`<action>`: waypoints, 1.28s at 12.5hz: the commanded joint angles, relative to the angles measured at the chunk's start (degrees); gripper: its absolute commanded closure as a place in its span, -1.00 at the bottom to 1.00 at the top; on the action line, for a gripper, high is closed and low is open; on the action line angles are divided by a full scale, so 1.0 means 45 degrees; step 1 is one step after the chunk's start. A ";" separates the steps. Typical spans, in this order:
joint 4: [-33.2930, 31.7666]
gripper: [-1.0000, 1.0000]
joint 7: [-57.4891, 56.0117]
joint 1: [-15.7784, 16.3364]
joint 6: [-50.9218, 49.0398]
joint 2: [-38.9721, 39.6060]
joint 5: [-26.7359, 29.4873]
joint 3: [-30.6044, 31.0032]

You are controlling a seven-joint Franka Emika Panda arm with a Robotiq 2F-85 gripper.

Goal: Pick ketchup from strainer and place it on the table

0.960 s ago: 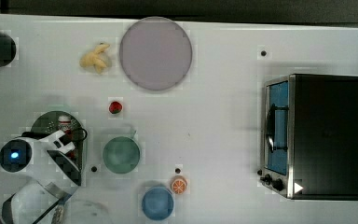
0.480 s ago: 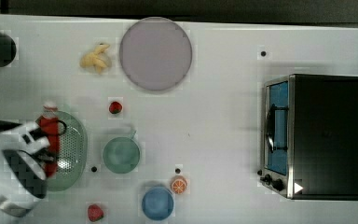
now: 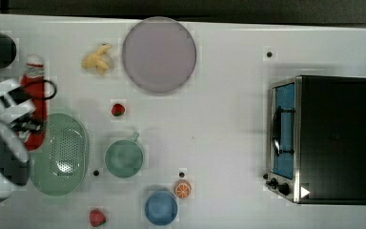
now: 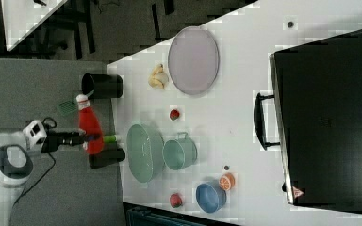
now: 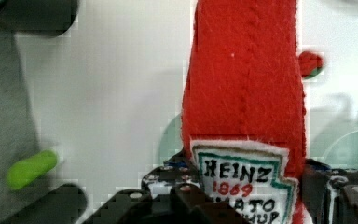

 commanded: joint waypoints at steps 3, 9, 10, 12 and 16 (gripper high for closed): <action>0.0595 -0.21 -0.3543 -0.1490 -0.0807 0.0460 -0.0051 -0.2980; -0.0134 -0.21 -0.6761 -0.1781 -0.0772 0.0619 -0.0057 -0.6787; -0.0495 -0.21 -0.7073 -0.1792 -0.0721 0.0626 -0.0057 -0.7229; -0.1448 -0.21 -0.7145 -0.1806 -0.0254 0.0624 -0.0057 -0.7759; -0.3786 -0.21 -0.7123 -0.1800 0.2099 0.0665 -0.0045 -0.7817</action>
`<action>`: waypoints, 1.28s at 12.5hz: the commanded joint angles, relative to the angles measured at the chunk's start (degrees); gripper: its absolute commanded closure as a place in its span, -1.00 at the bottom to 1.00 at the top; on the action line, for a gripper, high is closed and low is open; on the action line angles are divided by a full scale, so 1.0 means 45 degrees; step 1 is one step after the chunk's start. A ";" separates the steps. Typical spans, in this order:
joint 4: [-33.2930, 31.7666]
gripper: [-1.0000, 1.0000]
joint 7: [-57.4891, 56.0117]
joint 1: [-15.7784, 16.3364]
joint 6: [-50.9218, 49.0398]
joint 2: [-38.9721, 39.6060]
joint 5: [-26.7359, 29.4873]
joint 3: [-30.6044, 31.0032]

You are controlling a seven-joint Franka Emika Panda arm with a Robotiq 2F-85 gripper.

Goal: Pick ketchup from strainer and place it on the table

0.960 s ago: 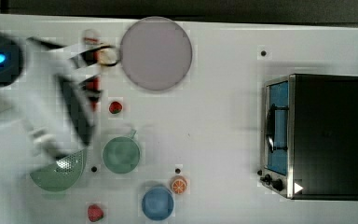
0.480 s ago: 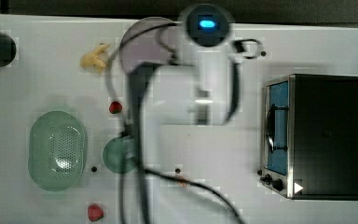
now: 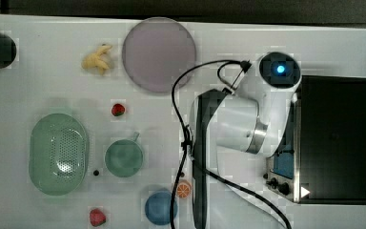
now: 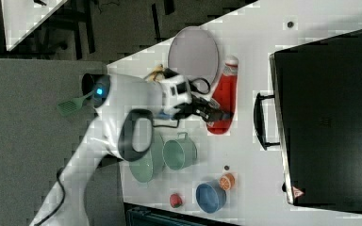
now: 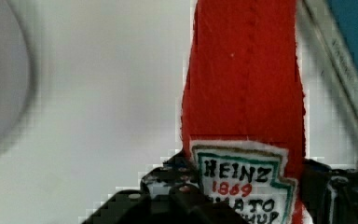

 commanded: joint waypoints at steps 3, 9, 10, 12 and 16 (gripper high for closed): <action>-0.2247 -0.21 -0.0574 0.0776 0.2531 -0.0013 0.0034 0.1072; -0.2504 -1.00 -0.0555 0.0828 0.3451 0.0363 0.0034 0.1424; -0.2374 -1.00 -0.0553 0.0826 0.3439 0.0038 0.0034 0.1387; -0.1707 -1.00 -0.0540 0.0820 0.3392 -0.0698 0.0034 0.1343; 0.0926 -1.00 0.1031 0.0807 0.0864 -0.1557 0.0034 0.1277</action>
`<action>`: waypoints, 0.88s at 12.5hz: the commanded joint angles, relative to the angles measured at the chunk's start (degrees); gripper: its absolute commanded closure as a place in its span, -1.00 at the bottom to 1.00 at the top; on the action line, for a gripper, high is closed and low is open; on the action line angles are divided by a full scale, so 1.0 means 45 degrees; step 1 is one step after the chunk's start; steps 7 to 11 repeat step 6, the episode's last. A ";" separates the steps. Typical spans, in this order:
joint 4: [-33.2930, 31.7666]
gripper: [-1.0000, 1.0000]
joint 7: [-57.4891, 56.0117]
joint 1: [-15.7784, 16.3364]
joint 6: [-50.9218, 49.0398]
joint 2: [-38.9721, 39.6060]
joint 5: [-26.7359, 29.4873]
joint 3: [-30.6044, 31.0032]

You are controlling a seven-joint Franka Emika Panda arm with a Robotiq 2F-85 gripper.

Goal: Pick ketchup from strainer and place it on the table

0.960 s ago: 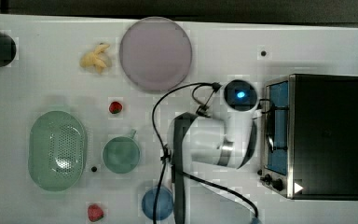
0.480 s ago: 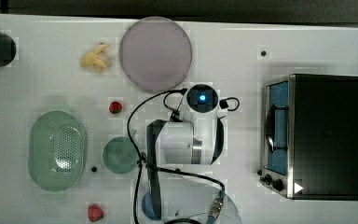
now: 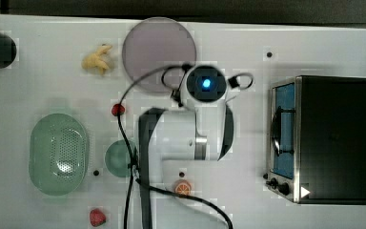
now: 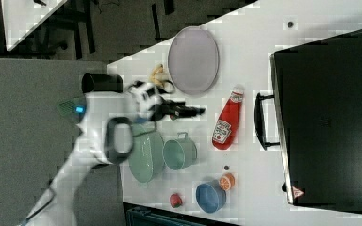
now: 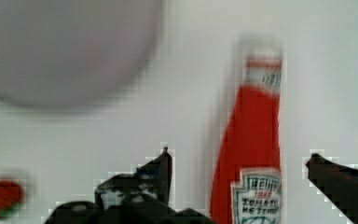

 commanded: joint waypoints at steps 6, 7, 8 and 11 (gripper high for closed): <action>0.6111 -1.00 0.3887 -0.0209 -0.6915 -0.0907 0.0022 -0.0173; 0.6111 -1.00 0.3887 -0.0209 -0.6915 -0.0907 0.0022 -0.0173; 0.6111 -1.00 0.3887 -0.0209 -0.6915 -0.0907 0.0022 -0.0173; 0.6111 -1.00 0.3887 -0.0209 -0.6915 -0.0907 0.0022 -0.0173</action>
